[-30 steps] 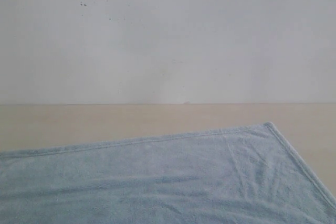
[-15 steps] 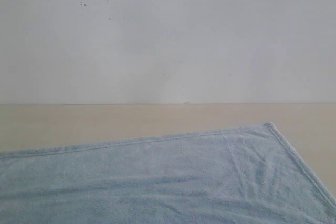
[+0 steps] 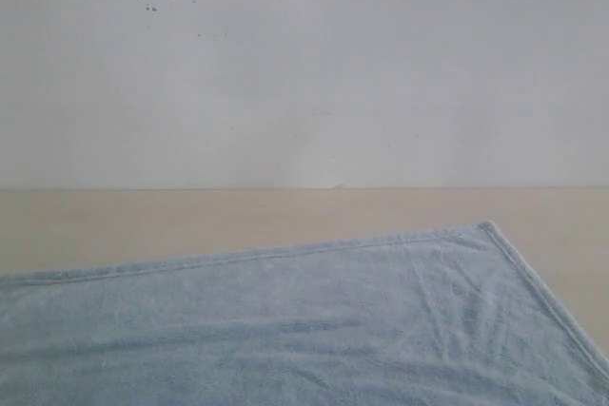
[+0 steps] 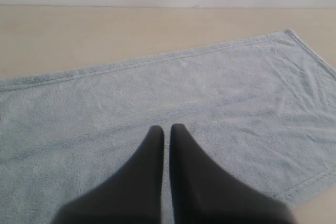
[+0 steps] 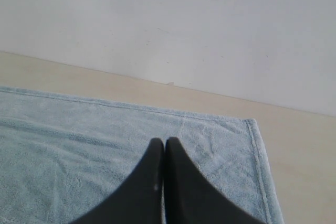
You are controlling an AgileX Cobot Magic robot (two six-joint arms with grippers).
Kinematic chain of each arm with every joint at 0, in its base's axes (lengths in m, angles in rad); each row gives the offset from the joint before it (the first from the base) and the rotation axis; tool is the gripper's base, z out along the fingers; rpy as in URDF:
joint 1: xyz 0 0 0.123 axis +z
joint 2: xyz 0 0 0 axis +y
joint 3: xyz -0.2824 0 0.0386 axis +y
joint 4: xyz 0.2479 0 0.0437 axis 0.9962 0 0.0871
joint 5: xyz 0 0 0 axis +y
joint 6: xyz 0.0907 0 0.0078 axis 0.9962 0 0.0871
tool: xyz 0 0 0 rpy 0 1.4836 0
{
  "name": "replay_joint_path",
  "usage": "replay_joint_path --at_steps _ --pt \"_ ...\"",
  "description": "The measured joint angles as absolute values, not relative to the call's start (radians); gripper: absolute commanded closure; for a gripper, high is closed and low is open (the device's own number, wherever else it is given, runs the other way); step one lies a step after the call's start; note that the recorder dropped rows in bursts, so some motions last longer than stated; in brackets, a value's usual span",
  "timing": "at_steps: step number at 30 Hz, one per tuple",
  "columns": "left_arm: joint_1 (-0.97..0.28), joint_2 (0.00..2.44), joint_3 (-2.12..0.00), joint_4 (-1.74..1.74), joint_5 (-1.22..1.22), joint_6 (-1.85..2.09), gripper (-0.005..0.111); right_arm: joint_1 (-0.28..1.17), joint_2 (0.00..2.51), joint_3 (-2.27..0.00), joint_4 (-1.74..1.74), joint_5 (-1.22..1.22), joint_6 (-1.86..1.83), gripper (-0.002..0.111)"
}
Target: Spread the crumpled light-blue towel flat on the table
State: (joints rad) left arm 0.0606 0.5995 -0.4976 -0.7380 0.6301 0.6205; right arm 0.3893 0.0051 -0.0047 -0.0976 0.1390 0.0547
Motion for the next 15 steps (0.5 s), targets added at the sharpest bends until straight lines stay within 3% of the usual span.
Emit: replay_joint_path --at_steps 7,15 --pt "0.061 0.583 -0.497 -0.728 0.628 0.621 0.103 0.389 0.005 -0.005 -0.098 0.139 0.055 0.108" --pt "0.061 0.384 -0.483 -0.643 0.589 0.622 0.103 0.389 0.005 -0.005 -0.098 0.139 0.055 0.108"
